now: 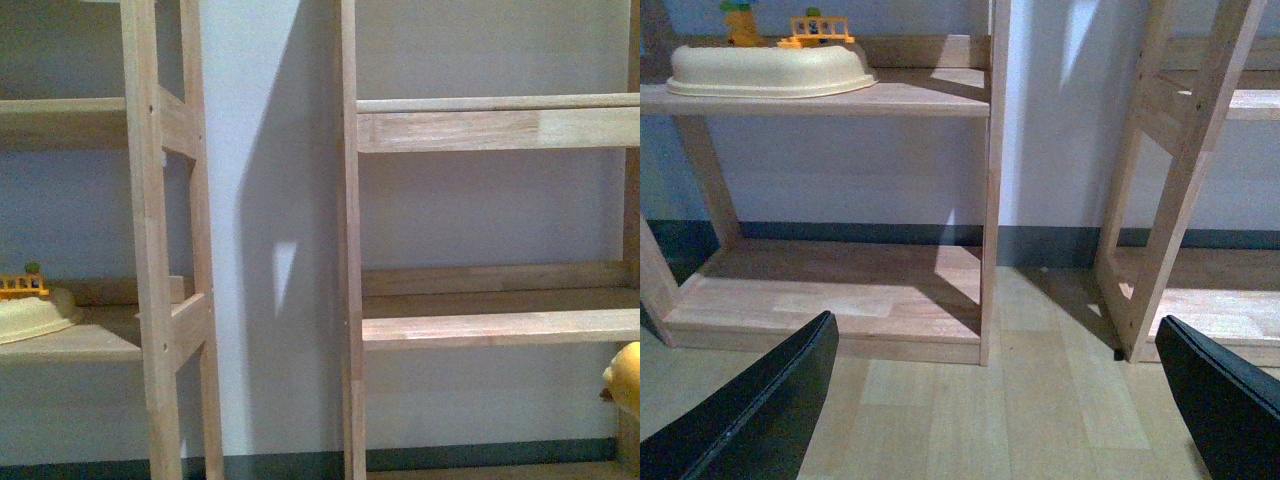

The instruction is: Put away toys

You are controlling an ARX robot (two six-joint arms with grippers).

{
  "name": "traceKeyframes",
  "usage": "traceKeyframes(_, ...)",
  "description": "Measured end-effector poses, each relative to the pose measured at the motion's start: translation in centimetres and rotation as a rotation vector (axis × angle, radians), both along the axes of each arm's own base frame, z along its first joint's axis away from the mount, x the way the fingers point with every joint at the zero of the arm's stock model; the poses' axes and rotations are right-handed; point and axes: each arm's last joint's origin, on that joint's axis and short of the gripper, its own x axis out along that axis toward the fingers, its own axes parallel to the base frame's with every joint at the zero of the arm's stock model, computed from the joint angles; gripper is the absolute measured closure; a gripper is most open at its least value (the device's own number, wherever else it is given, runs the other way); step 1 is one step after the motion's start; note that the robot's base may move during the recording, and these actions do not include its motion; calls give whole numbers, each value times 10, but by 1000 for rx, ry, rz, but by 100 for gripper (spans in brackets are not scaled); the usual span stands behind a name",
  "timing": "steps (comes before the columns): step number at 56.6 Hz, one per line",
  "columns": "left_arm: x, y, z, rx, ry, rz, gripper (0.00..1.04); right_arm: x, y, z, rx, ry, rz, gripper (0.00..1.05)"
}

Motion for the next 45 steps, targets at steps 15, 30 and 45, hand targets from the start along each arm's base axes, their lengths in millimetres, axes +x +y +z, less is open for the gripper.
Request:
traceKeyframes(15,0,0,0,0,0,0,6,0,0,0,0,0,-1,98)
traceKeyframes(30,0,0,0,0,0,0,6,0,0,0,0,0,-1,98)
traceKeyframes(45,0,0,0,0,0,0,6,0,0,0,0,0,-1,98)
